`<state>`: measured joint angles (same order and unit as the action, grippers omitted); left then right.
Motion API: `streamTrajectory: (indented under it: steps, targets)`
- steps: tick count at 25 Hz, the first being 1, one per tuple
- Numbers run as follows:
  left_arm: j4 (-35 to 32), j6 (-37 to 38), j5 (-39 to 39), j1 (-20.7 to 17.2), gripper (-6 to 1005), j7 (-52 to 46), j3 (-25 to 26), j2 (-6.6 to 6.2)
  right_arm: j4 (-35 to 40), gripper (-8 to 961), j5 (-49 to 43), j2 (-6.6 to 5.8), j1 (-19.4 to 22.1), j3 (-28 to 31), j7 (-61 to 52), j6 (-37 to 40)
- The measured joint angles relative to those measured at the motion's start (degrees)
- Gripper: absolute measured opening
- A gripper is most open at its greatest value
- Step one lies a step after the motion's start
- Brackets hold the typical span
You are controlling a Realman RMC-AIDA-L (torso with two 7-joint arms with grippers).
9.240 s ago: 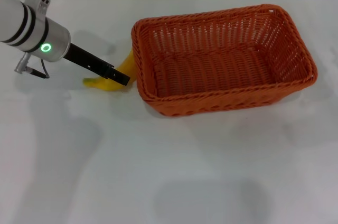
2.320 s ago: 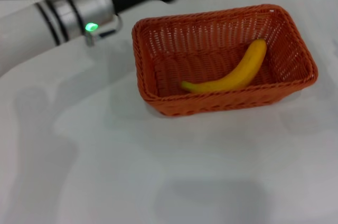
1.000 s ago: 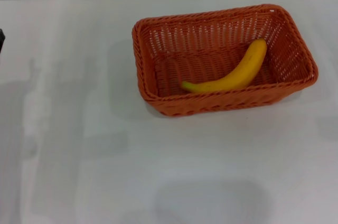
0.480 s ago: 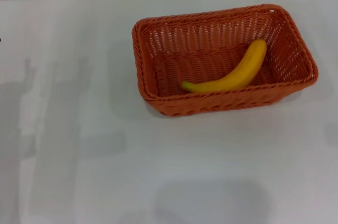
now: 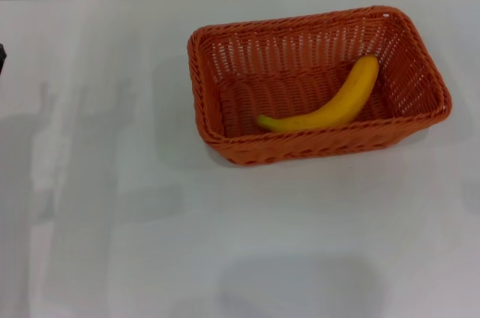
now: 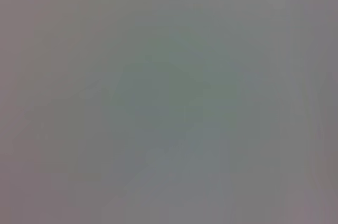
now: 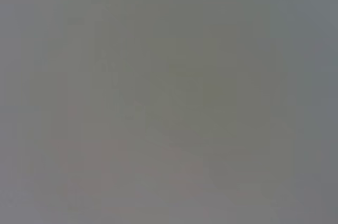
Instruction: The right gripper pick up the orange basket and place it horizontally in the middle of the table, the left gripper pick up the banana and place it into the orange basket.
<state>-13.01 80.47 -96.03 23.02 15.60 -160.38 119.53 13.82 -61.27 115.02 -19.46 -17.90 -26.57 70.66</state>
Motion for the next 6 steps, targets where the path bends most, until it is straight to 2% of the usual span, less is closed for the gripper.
streamTrajectory:
  steps: [6]
  targets:
    - [0.5,-1.0,0.3,1.0,892,0.0,0.0,-0.05,-0.4,860,0.0,0.02,0.4,0.3,0.0,0.1]
